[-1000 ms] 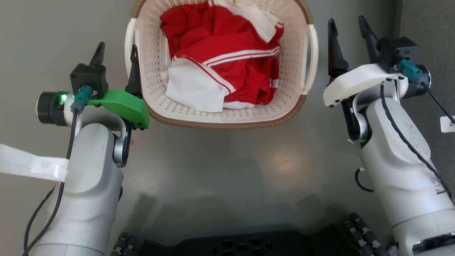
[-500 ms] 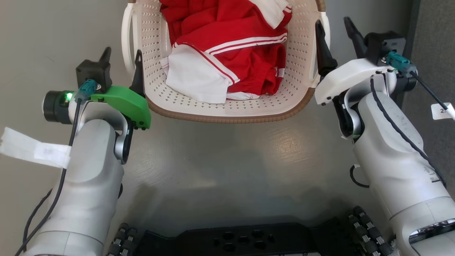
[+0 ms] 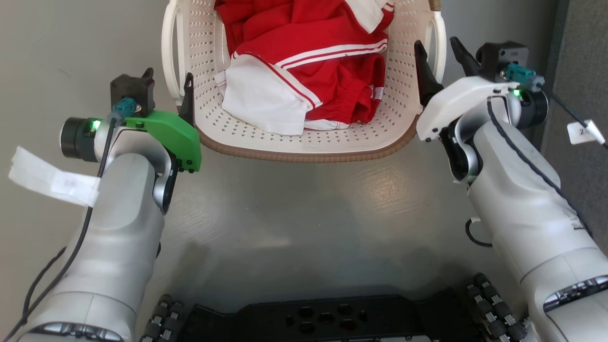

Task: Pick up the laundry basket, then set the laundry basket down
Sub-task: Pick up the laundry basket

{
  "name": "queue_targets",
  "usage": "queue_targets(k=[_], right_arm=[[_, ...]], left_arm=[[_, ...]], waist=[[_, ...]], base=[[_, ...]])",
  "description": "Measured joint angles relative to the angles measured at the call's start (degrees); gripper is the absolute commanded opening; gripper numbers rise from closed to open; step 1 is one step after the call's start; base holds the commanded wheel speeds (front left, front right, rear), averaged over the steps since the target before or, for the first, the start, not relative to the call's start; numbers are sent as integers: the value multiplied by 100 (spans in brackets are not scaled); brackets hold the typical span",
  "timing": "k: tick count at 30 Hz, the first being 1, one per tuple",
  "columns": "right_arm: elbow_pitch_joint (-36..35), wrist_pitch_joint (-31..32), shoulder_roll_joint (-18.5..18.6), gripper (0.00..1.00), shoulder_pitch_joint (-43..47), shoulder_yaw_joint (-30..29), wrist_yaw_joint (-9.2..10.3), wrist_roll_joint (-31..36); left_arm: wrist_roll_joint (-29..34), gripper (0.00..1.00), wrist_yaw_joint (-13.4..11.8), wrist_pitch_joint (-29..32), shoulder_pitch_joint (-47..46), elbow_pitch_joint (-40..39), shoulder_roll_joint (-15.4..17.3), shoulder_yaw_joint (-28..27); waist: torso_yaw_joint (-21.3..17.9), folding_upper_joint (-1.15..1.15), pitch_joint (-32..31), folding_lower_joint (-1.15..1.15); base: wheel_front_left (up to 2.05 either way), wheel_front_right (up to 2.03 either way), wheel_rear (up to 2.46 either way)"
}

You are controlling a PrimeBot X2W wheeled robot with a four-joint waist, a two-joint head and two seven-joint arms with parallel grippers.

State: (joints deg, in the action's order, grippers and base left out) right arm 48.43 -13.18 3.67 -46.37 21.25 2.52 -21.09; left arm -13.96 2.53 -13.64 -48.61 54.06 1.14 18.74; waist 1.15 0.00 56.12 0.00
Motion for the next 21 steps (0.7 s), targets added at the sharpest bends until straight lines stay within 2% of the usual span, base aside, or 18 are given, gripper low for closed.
queue_targets(k=[21], right_arm=[[460, 120, 7, 100, -355, 692, 19, -703]], left_arm=[[-19, 100, 100, -1, -483, 614, -5, 531]], waist=[[-29, 0, -29, 0]], base=[[0, 0, 0]])
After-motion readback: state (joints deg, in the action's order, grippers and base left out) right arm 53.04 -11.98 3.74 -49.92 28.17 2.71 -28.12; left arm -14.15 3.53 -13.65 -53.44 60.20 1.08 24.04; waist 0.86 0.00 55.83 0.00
